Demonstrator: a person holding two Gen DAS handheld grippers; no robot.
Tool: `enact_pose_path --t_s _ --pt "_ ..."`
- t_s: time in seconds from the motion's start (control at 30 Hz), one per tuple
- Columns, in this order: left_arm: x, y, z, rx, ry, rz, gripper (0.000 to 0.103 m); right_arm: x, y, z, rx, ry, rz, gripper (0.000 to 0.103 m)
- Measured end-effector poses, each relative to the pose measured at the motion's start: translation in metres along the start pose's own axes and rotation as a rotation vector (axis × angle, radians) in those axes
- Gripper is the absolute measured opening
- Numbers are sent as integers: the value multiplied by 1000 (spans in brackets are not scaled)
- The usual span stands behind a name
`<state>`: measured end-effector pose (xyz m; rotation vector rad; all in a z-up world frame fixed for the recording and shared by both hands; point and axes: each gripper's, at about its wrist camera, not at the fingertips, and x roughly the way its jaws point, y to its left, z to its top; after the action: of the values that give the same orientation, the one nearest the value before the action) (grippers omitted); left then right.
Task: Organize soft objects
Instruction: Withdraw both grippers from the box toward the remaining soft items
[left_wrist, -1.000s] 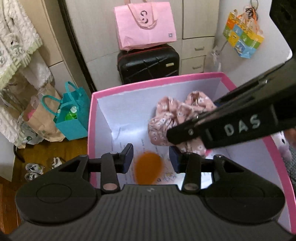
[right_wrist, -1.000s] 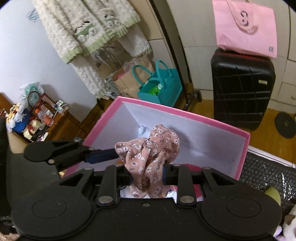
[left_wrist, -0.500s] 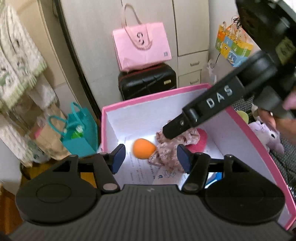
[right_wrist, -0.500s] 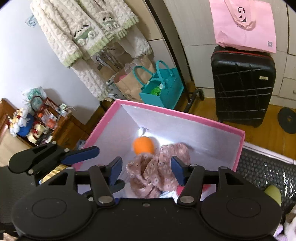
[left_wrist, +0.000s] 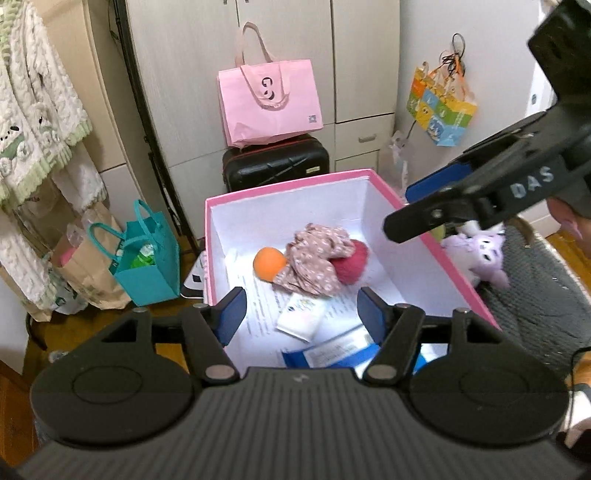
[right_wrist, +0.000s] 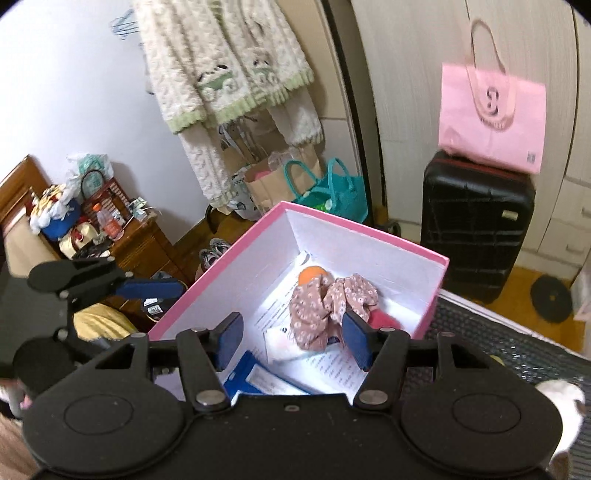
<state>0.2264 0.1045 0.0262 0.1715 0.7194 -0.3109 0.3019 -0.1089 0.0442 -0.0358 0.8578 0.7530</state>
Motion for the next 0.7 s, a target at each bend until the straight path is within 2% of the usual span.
enact_pose_path --t_s 0.33,0.57,0.7 --pt "-40 -26 -6 26 -48 -30 75 -62 23 -26 -124 -91 -15 65" --pt "-60 -53 -10 75 -60 -73 84 -99 27 -48 -153 -139 -40 65" --pt "-73 -72 -13 109 -75 -95 85 -118 23 -63 -149 -155 -47 65"
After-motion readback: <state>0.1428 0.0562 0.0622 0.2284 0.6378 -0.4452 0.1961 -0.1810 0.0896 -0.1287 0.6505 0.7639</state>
